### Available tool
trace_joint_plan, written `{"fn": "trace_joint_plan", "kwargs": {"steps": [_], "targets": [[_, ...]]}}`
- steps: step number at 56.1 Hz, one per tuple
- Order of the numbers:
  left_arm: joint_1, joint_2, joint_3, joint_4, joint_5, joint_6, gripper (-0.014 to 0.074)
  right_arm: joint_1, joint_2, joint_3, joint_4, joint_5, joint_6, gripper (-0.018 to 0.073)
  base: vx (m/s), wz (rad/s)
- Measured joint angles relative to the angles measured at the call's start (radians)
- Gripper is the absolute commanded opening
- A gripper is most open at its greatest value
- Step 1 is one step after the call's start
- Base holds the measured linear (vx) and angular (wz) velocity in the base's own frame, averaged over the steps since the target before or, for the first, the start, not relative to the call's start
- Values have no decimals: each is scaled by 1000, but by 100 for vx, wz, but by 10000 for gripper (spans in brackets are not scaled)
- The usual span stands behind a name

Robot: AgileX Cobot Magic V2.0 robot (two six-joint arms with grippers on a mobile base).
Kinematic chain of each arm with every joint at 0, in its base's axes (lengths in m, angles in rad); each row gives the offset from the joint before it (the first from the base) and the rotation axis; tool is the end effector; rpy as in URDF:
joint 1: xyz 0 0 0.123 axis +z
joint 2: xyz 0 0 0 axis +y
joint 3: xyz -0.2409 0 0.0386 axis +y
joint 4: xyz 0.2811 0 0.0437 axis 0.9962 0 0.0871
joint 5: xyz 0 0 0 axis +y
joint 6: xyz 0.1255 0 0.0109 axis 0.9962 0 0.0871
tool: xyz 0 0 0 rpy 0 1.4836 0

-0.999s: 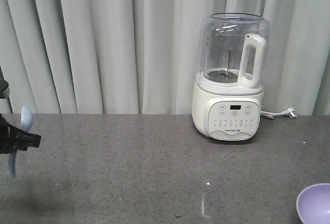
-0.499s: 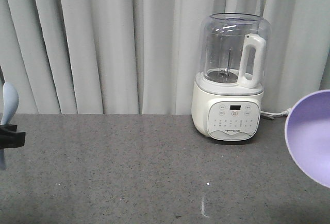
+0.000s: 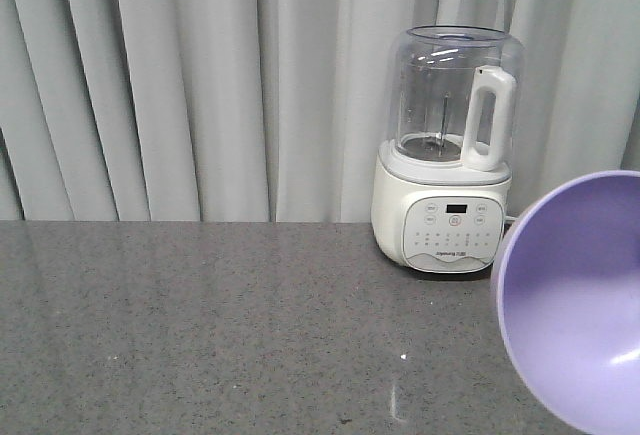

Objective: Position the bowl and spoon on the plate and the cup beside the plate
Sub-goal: 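Drive the base to the counter with the cup and blue plate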

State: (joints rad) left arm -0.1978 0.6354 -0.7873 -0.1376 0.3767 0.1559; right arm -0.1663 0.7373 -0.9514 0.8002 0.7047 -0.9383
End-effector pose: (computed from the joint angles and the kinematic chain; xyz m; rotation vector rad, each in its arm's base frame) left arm 0.2193 -0.0504 0.3658 0.2297 1.6924 -0.1696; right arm 0.2281 0.0211 0.3901 -0.4326 1.7252 0.1195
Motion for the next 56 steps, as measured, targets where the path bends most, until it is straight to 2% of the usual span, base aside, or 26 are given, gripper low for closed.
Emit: {"fn": "trace_joint_plan", "kwargs": {"steps": [14,56], "targets": [[0,-157,60,39,-4,0,-6,30,-111,124,-17,-111,-2,-9,0,0],[0,-160,72,52,12,0,-6,30,-121,129,-17,-112,-3,-9,0,0]]}}
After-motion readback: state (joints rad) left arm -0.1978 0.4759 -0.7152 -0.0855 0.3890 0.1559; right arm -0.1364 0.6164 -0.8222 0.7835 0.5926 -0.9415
